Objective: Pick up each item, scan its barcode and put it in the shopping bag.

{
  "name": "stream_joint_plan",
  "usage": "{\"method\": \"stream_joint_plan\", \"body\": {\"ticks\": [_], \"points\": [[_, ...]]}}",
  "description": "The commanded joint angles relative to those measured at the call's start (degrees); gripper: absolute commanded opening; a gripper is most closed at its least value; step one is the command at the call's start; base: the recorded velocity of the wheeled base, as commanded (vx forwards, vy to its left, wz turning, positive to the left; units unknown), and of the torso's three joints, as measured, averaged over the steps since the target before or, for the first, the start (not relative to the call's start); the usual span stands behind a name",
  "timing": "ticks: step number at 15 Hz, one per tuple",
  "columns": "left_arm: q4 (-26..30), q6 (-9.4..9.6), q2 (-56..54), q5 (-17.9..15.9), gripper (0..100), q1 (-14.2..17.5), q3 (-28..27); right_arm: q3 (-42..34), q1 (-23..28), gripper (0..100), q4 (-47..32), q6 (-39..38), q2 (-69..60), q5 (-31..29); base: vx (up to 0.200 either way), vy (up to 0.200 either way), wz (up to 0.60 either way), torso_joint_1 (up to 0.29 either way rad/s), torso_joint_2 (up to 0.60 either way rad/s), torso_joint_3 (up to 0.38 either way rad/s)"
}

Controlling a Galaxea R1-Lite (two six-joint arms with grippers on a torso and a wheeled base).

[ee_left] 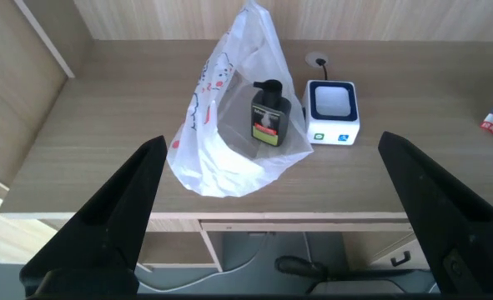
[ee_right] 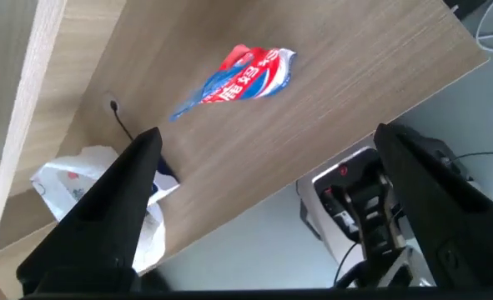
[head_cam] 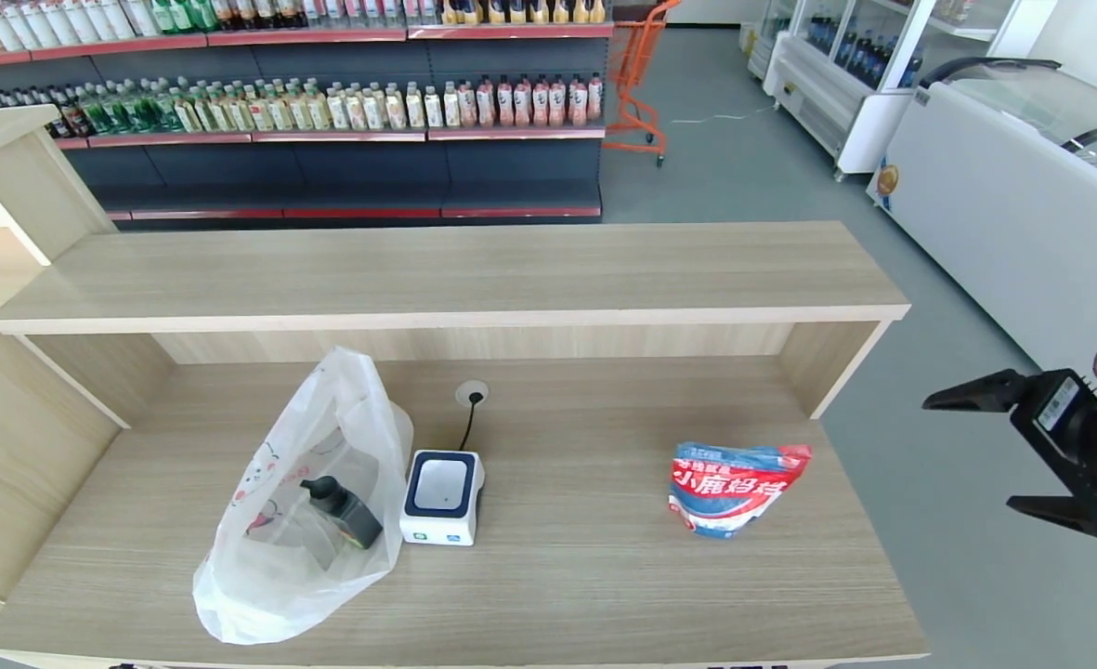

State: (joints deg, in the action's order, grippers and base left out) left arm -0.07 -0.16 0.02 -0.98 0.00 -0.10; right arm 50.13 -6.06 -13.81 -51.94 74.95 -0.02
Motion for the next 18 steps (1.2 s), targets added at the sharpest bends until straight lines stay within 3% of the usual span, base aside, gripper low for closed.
{"method": "stream_joint_plan", "body": {"ticks": [1,3,9,18], "points": [[-0.01,-0.02,-0.02,0.01,100,0.00,0.01,5.42,-2.73,100,-0.95,-6.24,13.03,-1.03,0.000,0.000,0.00,0.000,0.00,0.000],[-0.01,-0.02,-0.02,0.01,100,0.00,0.01,5.24,-5.72,100,0.63,-8.52,16.11,-2.96,0.000,0.000,0.00,0.000,0.00,0.000],[-0.01,-0.02,-0.02,0.01,100,0.00,0.01,4.89,-6.42,100,11.97,-10.46,26.39,-3.32,0.000,0.000,0.00,0.000,0.00,0.000],[-0.01,-0.02,-0.02,0.01,100,0.00,0.01,6.83,-10.11,100,18.82,-10.11,37.90,-5.07,0.000,0.000,0.00,0.000,0.00,0.000]]}}
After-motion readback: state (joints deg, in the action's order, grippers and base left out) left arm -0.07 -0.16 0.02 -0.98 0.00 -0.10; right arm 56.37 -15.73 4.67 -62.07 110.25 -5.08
